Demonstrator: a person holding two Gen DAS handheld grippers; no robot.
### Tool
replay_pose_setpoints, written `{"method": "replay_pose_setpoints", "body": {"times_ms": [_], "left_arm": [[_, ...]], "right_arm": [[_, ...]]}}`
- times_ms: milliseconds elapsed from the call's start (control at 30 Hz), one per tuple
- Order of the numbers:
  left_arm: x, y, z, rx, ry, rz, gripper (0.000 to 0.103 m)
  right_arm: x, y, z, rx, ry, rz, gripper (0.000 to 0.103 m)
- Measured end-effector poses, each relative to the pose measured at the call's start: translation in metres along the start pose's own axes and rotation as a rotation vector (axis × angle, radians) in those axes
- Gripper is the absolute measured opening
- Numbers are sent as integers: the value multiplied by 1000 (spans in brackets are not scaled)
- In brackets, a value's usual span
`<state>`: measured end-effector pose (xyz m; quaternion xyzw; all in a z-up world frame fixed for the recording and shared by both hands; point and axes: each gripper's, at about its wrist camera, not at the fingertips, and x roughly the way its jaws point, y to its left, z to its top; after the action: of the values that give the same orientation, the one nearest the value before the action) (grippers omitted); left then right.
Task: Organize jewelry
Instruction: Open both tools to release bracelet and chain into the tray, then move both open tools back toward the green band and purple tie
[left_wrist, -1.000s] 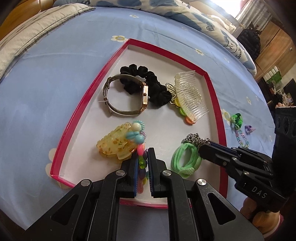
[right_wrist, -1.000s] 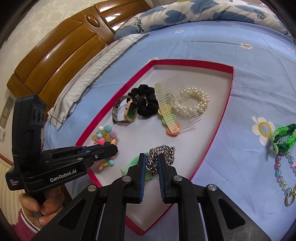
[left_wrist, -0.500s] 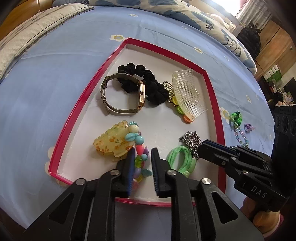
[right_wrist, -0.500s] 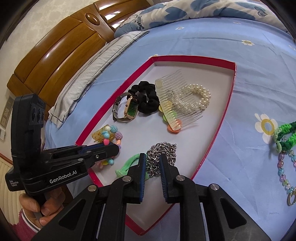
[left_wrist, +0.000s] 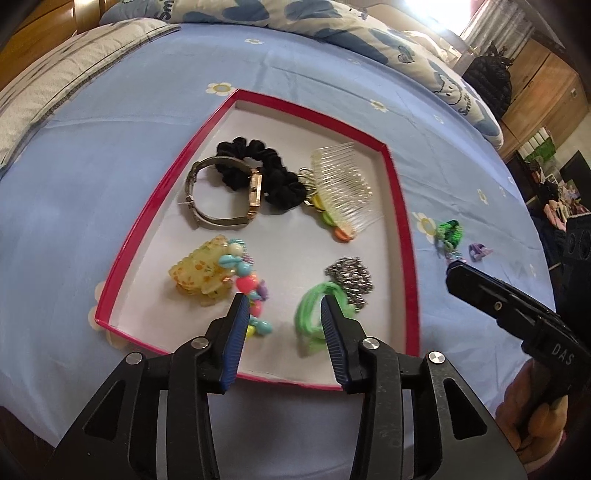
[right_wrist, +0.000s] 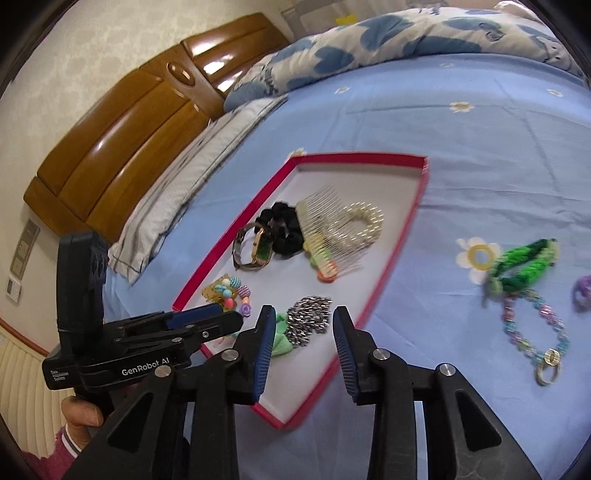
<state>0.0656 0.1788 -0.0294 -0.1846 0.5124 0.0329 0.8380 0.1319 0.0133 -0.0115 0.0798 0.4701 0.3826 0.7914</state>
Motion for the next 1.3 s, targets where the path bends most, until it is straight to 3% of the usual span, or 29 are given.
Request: {"method": "replay_pose_setpoints", "body": {"times_ms": [433, 733, 1300], "left_arm": [[-16, -34, -3, 32, -29, -54, 42], [-12, -78, -6, 115, -17, -92, 42], [27, -153, 15, 256, 25, -128, 42]], "right_arm": [[-66, -60, -25, 123, -102, -98, 43], [-102, -105, -42, 211, -149, -181, 45], [-113, -153, -41, 297, -180, -244, 47]]}}
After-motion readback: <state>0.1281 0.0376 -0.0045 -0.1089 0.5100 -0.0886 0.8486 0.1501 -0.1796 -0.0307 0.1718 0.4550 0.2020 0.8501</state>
